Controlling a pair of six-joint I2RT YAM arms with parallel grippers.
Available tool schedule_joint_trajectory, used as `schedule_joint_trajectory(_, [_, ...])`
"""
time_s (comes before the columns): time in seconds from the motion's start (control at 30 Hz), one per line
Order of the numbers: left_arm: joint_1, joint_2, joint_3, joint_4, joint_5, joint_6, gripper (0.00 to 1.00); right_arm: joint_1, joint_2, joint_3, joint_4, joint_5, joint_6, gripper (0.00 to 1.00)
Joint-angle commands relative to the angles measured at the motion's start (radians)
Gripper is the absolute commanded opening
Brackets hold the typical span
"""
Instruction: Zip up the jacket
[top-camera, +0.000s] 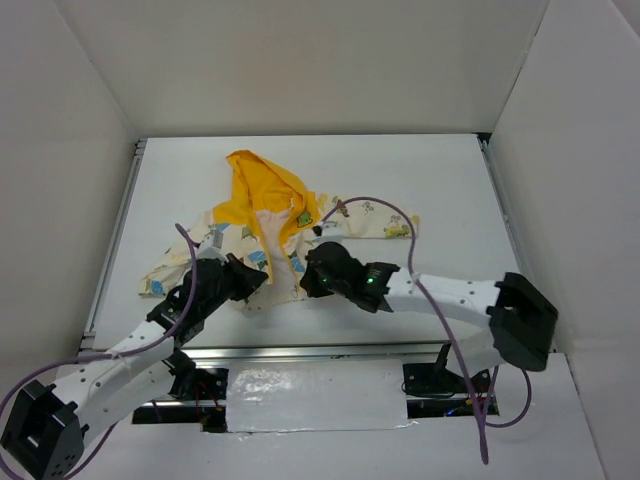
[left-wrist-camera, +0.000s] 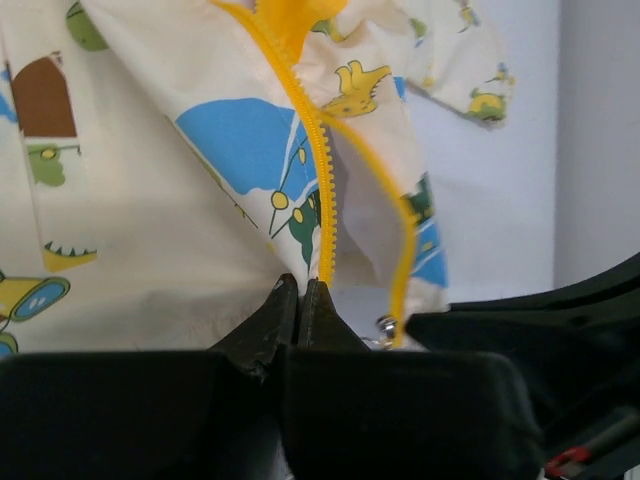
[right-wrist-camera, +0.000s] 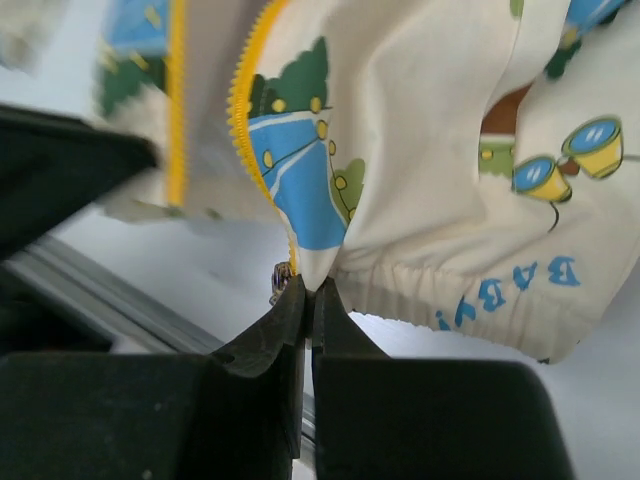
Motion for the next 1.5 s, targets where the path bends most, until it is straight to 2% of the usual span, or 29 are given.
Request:
schedule_joint_trajectory(0.0, [0.002, -0.063, -0.036, 0.246, 0.047, -0.001, 0.00, -0.070, -0.159, -0.134, 0.319, -0.088, 0.072, 0.00])
schedule_joint_trajectory(0.03, [0.002, -0.072, -0.059, 0.305, 0.044, -0.005, 0.00, -0.082, -0.179, -0.175, 0.381, -0.106, 0.094, 0.00])
schedule_joint_trajectory(0.2, [0.002, -0.106, -0.116, 0.456, 0.053, -0.007, 0.00, -0.105, -0.188, -0.205, 0.449, -0.191, 0.137, 0.00])
schedule_joint_trajectory(0.33, [0.002, -0.100, -0.171, 0.591, 0.075, -0.024, 0.00, -0.106, -0.190, -0.260, 0.603, -0.299, 0.178, 0.00])
schedule_joint_trajectory(0.57, [0.002, -0.086, -0.247, 0.722, 0.095, -0.060, 0.00, -0.105, -0.158, -0.280, 0.693, -0.345, 0.220, 0.00])
schedule_joint_trajectory(0.83, [0.002, -0.086, -0.258, 0.748, 0.095, -0.073, 0.00, -0.105, -0.133, -0.288, 0.720, -0.336, 0.237, 0.00])
schedule_joint_trajectory(1.0, [0.002, -0.103, -0.258, 0.714, 0.095, -0.074, 0.00, -0.105, -0.141, -0.305, 0.688, -0.278, 0.260, 0.00])
schedule_joint_trajectory(1.47, [0.002, -0.108, -0.266, 0.683, 0.044, -0.082, 0.00, -0.106, -0.153, -0.355, 0.762, -0.268, 0.289, 0.00])
